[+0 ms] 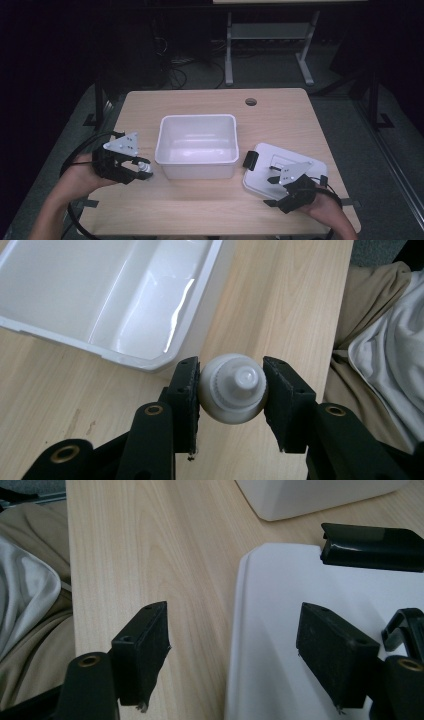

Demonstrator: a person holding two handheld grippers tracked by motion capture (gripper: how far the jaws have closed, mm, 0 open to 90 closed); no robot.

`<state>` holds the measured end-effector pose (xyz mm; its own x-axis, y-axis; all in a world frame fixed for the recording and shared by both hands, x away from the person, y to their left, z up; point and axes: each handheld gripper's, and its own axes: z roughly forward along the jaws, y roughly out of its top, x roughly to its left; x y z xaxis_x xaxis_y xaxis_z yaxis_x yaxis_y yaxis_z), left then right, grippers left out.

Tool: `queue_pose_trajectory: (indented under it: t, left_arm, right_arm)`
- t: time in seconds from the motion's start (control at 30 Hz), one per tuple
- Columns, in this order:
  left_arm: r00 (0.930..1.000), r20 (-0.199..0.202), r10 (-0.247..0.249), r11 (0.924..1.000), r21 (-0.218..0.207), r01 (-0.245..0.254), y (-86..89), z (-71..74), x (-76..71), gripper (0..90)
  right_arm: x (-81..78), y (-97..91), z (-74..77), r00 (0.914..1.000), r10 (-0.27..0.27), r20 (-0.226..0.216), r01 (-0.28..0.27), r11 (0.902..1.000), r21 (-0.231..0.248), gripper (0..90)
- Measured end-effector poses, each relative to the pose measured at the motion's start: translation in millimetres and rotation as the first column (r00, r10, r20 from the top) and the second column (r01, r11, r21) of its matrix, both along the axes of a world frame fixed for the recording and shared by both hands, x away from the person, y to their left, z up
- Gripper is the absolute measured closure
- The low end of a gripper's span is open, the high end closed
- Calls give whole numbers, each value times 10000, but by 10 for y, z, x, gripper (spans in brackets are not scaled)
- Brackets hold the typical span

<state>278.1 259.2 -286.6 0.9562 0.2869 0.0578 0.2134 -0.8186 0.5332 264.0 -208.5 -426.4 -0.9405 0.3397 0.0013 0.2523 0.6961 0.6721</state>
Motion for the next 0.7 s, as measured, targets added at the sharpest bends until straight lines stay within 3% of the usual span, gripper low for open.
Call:
queue_pose_trajectory:
  t: [0.7]
  left_arm:
    - [10000, 39, -35, 10000, 54, 34, -33, 102, 52, 600]
  right_arm:
    - [-6, -37, 26, 9999, 14, 126, -14, 10000, 16, 285]
